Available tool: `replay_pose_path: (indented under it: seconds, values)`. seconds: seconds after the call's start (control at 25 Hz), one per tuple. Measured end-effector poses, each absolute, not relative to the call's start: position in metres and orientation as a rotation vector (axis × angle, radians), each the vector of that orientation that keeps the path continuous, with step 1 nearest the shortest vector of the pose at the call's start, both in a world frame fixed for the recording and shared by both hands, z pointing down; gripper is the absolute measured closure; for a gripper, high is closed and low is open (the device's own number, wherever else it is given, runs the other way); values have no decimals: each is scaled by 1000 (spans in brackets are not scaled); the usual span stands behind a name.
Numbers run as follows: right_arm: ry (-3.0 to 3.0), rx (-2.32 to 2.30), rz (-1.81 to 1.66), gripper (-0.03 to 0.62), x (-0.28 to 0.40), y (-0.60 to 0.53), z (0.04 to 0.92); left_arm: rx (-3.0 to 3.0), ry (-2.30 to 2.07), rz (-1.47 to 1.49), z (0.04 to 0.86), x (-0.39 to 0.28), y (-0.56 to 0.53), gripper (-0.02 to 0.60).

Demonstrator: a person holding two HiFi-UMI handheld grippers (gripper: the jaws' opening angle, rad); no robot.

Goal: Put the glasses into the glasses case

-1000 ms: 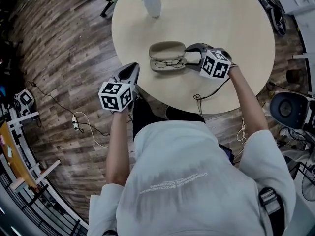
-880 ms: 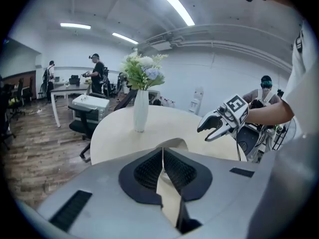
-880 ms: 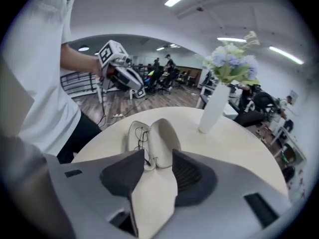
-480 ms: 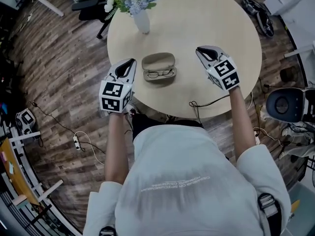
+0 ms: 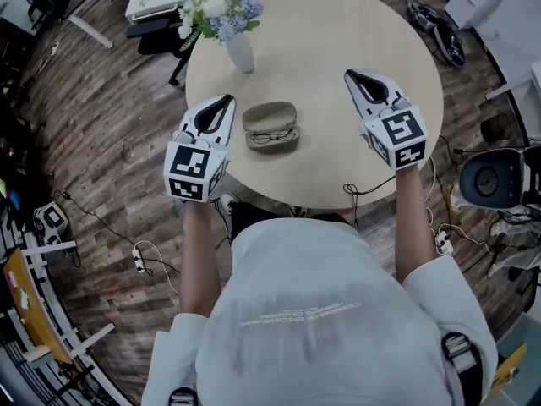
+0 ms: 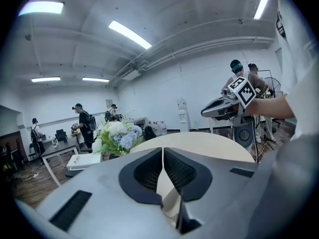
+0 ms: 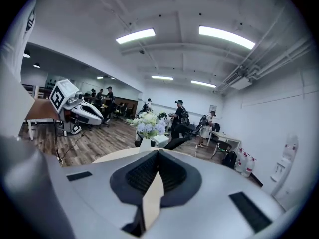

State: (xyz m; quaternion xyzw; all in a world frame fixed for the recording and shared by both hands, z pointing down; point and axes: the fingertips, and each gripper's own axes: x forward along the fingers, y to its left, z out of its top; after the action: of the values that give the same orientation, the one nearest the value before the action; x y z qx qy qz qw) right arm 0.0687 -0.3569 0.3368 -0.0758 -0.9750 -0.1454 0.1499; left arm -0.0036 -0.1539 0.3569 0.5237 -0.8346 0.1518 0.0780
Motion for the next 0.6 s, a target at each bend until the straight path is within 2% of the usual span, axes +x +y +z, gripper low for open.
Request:
replay_pose_path:
  seconds: [0.6]
  values:
    - [-2884, -276, -432, 593, 68, -324, 301, 1567, -2594, 472, 309, 6, -137, 561]
